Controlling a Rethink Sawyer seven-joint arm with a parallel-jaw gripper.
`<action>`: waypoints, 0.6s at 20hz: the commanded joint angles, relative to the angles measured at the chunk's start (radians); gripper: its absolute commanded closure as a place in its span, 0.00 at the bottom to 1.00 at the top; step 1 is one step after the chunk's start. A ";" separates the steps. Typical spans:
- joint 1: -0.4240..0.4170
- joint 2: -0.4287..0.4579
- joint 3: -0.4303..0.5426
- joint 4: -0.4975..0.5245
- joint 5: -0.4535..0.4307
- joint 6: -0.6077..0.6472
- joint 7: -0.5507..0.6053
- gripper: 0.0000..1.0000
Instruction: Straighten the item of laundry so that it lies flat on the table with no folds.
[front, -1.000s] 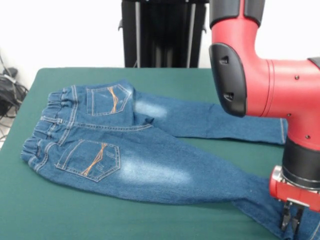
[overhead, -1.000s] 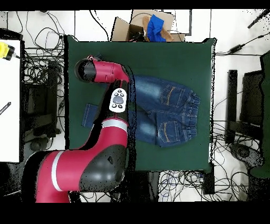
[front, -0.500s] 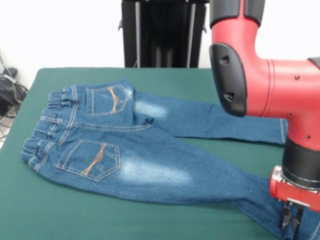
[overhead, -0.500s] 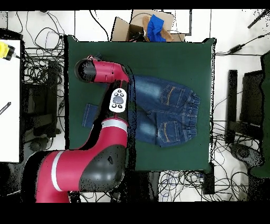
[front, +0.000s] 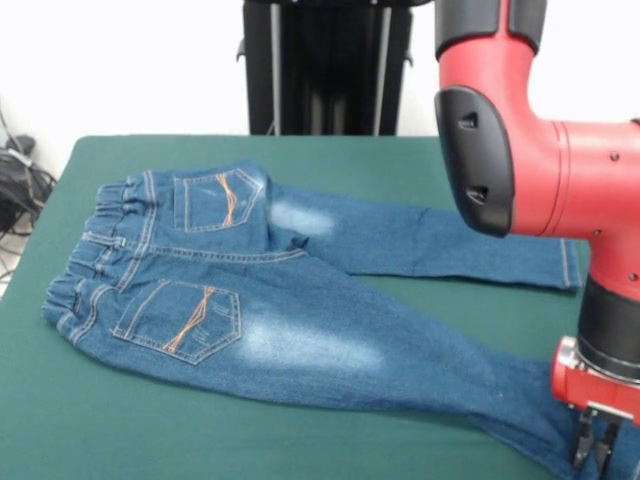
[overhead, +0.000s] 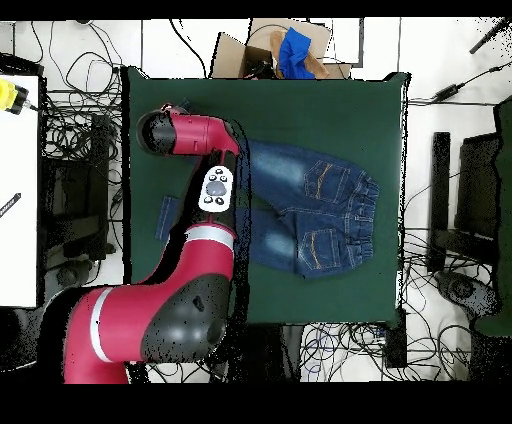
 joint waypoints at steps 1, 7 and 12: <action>0.075 0.143 0.046 -0.060 0.116 0.042 0.338 1.00; 0.084 0.192 0.002 -0.107 0.150 0.039 0.323 1.00; 0.048 0.168 0.063 -0.040 0.126 -0.014 0.207 1.00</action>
